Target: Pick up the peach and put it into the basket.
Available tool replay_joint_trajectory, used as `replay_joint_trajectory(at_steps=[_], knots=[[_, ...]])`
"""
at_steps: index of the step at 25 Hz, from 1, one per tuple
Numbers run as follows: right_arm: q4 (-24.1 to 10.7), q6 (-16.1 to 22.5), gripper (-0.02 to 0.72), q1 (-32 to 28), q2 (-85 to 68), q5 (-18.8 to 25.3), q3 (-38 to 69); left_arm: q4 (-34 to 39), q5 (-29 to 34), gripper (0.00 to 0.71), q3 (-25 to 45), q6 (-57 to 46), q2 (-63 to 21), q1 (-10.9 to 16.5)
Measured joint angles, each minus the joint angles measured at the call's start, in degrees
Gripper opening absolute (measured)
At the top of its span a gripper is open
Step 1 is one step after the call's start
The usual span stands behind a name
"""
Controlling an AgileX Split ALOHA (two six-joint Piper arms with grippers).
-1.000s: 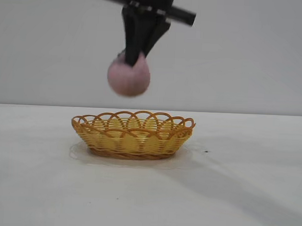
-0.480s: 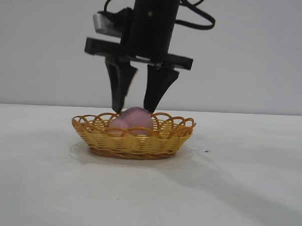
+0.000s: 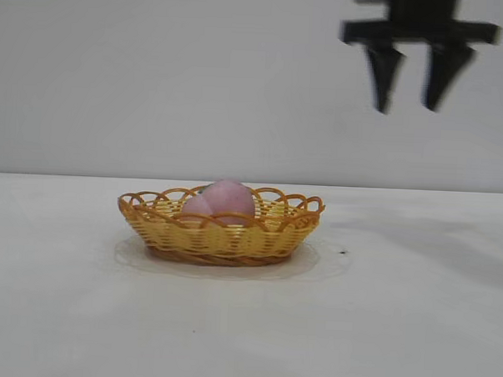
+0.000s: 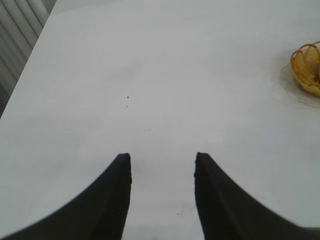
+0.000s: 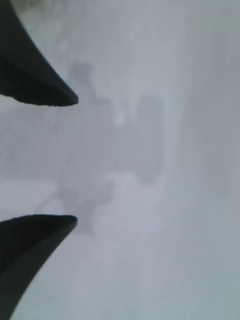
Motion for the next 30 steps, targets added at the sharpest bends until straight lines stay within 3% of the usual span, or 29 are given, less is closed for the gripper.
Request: replay_joint_trajectory(at_steps=[7, 11, 16, 19, 24, 30], knots=[[0.7, 0.0, 0.433, -4.4, 0.1, 0.3, 3.1, 0.0, 0.0, 0.258, 0.0, 0.0, 0.0, 0.0], [0.8, -0.1, 0.433, -5.7, -6.8, -1.4, 11.4, 0.0, 0.0, 0.258, 0.0, 0.0, 0.0, 0.0], [0.9, -0.1, 0.433, -6.3, -25.4, -10.0, 35.9, 0.0, 0.0, 0.258, 0.0, 0.0, 0.0, 0.0], [1.7, -0.2, 0.433, -6.3, -38.2, -11.8, 49.6, 0.0, 0.0, 0.258, 0.0, 0.0, 0.0, 0.0], [2.0, -0.2, 0.433, -6.3, -56.0, -7.6, 61.8, 0.0, 0.0, 0.258, 0.0, 0.0, 0.0, 0.0], [2.7, -0.2, 0.433, -6.3, -78.6, -0.4, 68.4, 0.0, 0.0, 0.258, 0.0, 0.0, 0.0, 0.0]])
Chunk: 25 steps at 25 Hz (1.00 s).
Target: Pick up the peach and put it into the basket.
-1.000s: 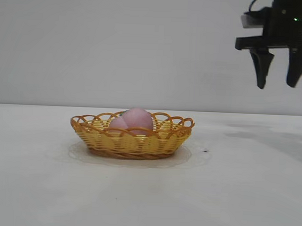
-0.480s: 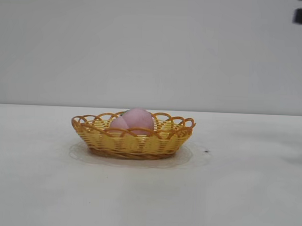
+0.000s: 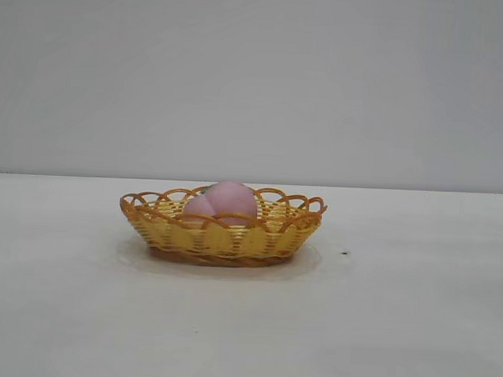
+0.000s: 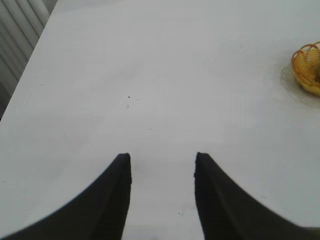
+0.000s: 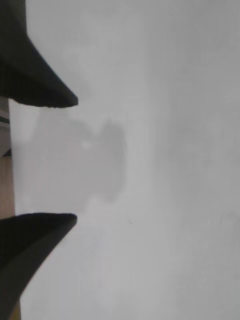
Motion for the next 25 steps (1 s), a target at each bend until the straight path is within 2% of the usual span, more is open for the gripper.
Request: replay_joint_trajectory(at_steps=[5, 7, 11, 17, 25], knots=[[1.5, -2.1, 0.433, 0.0, -14.2, 4.9, 3.2, 0.0, 0.0, 0.258, 0.0, 0.0, 0.0, 0.0], [3.0, -4.4, 0.433, 0.0, -17.8, 5.0, 3.2, 0.0, 0.0, 0.258, 0.0, 0.0, 0.0, 0.0], [3.9, -5.9, 0.433, 0.0, -24.4, 5.3, 3.2, 0.0, 0.0, 0.258, 0.0, 0.0, 0.0, 0.0], [3.9, -5.9, 0.433, 0.0, -34.6, 5.8, 3.2, 0.0, 0.0, 0.258, 0.0, 0.0, 0.0, 0.0], [3.9, -5.9, 0.433, 0.0, -40.0, 6.6, 3.3, 0.0, 0.0, 0.258, 0.0, 0.0, 0.0, 0.0]])
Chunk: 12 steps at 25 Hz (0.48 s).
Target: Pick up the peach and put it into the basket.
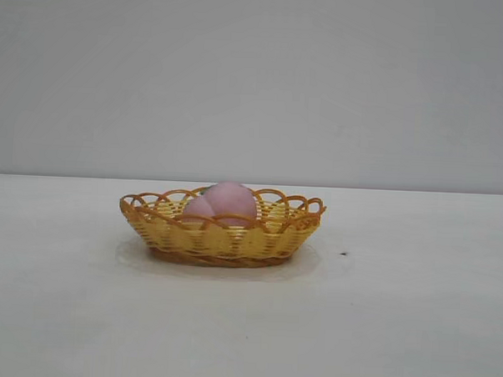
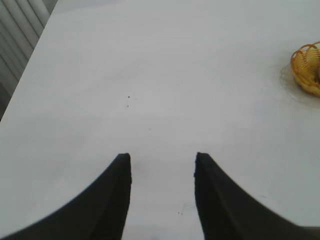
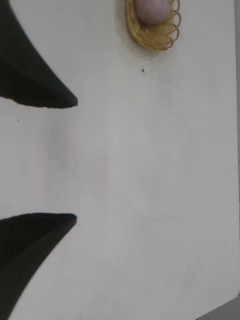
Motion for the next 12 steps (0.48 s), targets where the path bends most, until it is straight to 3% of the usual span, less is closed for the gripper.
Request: replay_joint_trajectory(at_steps=[12], knots=[[0.1, 0.0, 0.433, 0.0, -2.0, 0.2, 0.3, 0.0, 0.0, 0.258, 0.0, 0.0, 0.0, 0.0]])
